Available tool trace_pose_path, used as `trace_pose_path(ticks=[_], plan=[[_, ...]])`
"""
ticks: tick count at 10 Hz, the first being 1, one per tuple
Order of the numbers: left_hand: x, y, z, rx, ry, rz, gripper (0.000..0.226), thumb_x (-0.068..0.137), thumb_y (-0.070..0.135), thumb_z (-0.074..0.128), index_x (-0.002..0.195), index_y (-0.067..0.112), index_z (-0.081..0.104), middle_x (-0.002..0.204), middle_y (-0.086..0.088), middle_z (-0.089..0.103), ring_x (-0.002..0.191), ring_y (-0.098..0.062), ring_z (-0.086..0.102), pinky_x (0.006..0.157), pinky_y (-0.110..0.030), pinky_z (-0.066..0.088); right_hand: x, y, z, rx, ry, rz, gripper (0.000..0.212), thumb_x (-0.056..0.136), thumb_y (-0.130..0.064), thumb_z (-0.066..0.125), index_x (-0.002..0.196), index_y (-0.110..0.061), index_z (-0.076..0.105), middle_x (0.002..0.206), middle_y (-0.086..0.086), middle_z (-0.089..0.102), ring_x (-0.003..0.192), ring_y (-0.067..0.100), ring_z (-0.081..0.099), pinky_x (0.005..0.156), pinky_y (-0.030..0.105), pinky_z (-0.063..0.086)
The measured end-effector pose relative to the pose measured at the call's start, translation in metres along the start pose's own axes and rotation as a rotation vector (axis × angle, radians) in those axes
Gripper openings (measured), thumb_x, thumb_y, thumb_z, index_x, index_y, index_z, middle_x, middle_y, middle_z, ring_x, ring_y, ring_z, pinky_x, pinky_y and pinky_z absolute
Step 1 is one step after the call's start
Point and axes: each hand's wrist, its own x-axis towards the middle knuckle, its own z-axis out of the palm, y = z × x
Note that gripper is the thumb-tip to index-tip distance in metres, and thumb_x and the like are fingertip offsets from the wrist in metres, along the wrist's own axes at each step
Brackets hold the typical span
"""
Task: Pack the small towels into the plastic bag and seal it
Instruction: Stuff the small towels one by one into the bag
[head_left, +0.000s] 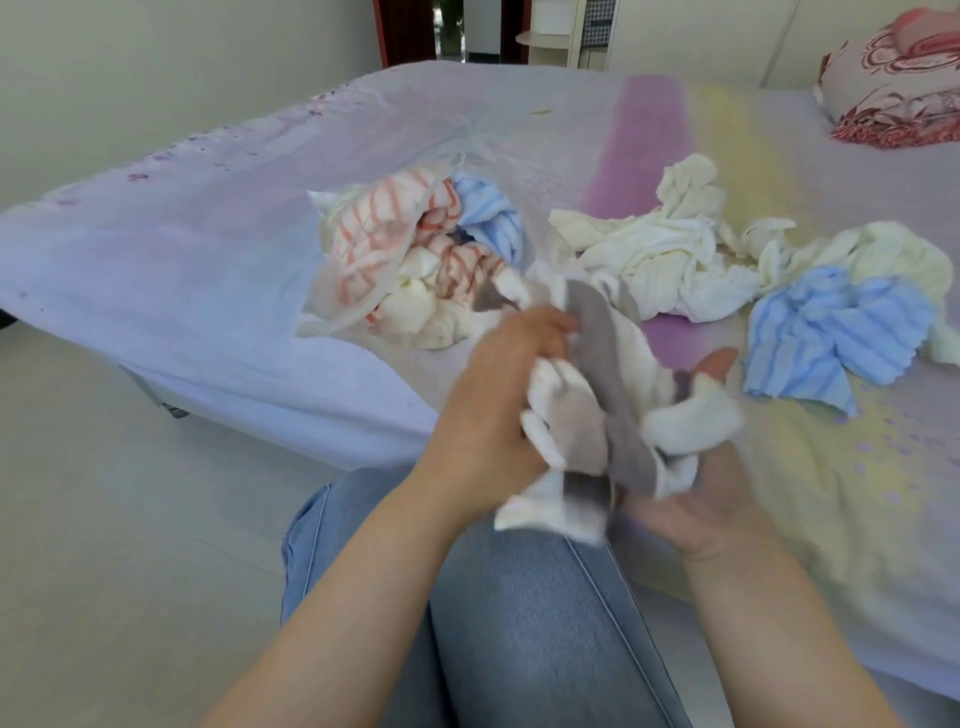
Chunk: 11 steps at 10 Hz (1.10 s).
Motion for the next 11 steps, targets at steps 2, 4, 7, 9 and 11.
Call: trace_pose_path(ticks=[2,4,7,9,11], plan=[[-0.044,0.0,-0.009,-0.47,0.019,-0.35,0.049,0.083,-0.017,0.04,0.111,0.022,0.051,0.134,0.01,0.058,0.12,-0.014,0.058,0.096,-0.036,0.049,-0.006,0.006,0.02,-0.596,-0.039,-0.227,0.041,0.083,0.0,0.065,0.118,-0.02,0.057,0.106,-0.003,0.072,0.089,0.005,0.07,0.071,0.022,0.055],[-0.05,-0.022,-0.02,-0.088,0.319,-0.847,0.027,0.093,0.043,0.057,0.084,0.02,0.047,0.079,0.013,0.053,0.065,-0.019,0.054,0.064,-0.03,0.043,-0.003,0.018,0.055,-1.269,0.039,-0.798,0.072,0.075,-0.01,0.067,0.125,-0.053,0.039,0.142,-0.018,0.031,0.121,-0.01,0.041,0.078,0.011,0.04],[-0.028,-0.055,-0.019,0.201,0.01,-0.955,0.036,0.096,0.031,0.045,0.077,0.006,0.064,0.068,0.008,0.066,0.063,-0.012,0.057,0.058,-0.027,0.043,0.08,0.023,0.118,-1.838,-0.028,-0.89,0.057,0.088,-0.01,0.046,0.137,-0.04,0.042,0.146,-0.003,0.035,0.12,0.033,0.044,0.075,0.034,0.039],[-0.031,-0.06,-0.027,0.123,0.105,-0.941,0.035,0.096,0.032,0.047,0.081,0.008,0.067,0.055,0.015,0.061,0.049,0.001,0.048,0.05,-0.022,0.034,0.133,0.037,0.098,-2.196,-0.418,-0.269,0.083,0.086,-0.017,0.055,0.149,-0.043,0.009,0.156,-0.007,-0.028,0.147,0.036,-0.01,0.116,0.056,0.009],[-0.033,-0.055,-0.021,0.051,0.093,-0.932,0.033,0.098,0.031,0.046,0.08,0.011,0.065,0.046,0.017,0.057,0.057,-0.007,0.052,0.055,-0.025,0.038,0.104,0.022,0.11,-1.67,-0.354,-0.543,0.064,0.089,-0.028,0.058,0.145,-0.033,0.026,0.144,0.006,0.038,0.119,0.023,0.052,0.093,0.039,0.047]])
